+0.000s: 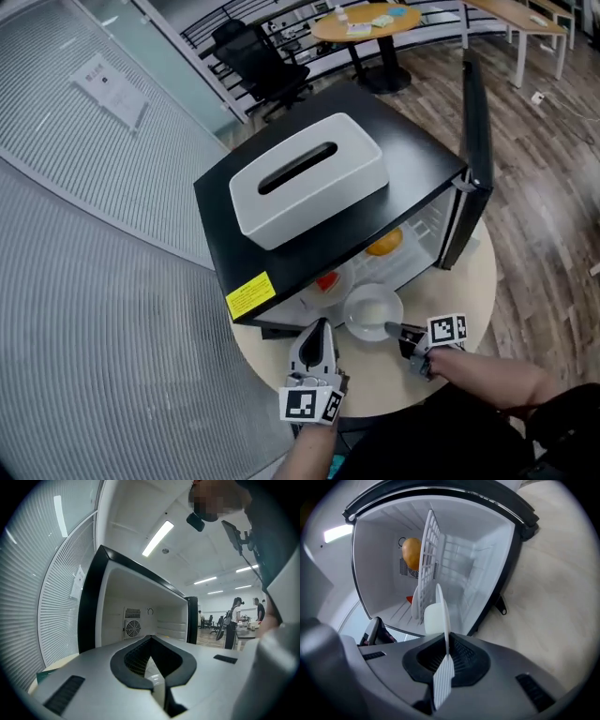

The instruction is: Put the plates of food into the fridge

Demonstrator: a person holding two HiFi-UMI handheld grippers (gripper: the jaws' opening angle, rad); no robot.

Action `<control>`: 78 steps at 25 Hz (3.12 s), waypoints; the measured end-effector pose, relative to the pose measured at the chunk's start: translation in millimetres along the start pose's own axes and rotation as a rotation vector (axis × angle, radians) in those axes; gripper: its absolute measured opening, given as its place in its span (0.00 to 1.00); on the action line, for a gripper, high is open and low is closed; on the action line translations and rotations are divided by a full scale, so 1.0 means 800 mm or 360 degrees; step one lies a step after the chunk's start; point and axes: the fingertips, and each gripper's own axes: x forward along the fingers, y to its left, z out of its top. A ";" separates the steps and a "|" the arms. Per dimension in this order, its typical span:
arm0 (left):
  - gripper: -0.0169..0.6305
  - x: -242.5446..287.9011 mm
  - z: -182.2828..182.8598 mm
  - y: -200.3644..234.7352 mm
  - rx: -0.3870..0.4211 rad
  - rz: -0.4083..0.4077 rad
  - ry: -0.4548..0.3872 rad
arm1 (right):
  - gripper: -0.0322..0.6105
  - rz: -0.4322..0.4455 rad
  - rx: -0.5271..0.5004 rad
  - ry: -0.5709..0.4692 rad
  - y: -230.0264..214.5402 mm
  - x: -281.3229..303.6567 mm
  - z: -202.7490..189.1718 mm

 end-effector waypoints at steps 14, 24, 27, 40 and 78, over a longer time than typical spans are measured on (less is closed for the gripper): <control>0.03 0.038 -0.019 0.016 -0.0046 0.0058 0.0031 | 0.08 -0.0130 -0.0120 -0.0029 -0.030 0.022 0.078; 0.03 0.052 -0.026 0.031 -0.0046 0.0093 0.0078 | 0.08 -0.0156 -0.0110 -0.0011 -0.038 0.049 0.097; 0.03 0.054 -0.031 0.036 -0.0059 0.0112 0.0090 | 0.08 -0.0154 -0.0080 -0.0007 -0.040 0.054 0.102; 0.03 0.069 -0.035 0.025 -0.0012 0.0055 0.0092 | 0.08 -0.0119 -0.0013 -0.0009 -0.036 0.089 0.118; 0.03 0.005 -0.028 0.004 -0.0047 -0.0004 0.0090 | 0.17 -0.0728 -0.0649 0.0111 -0.070 0.122 0.139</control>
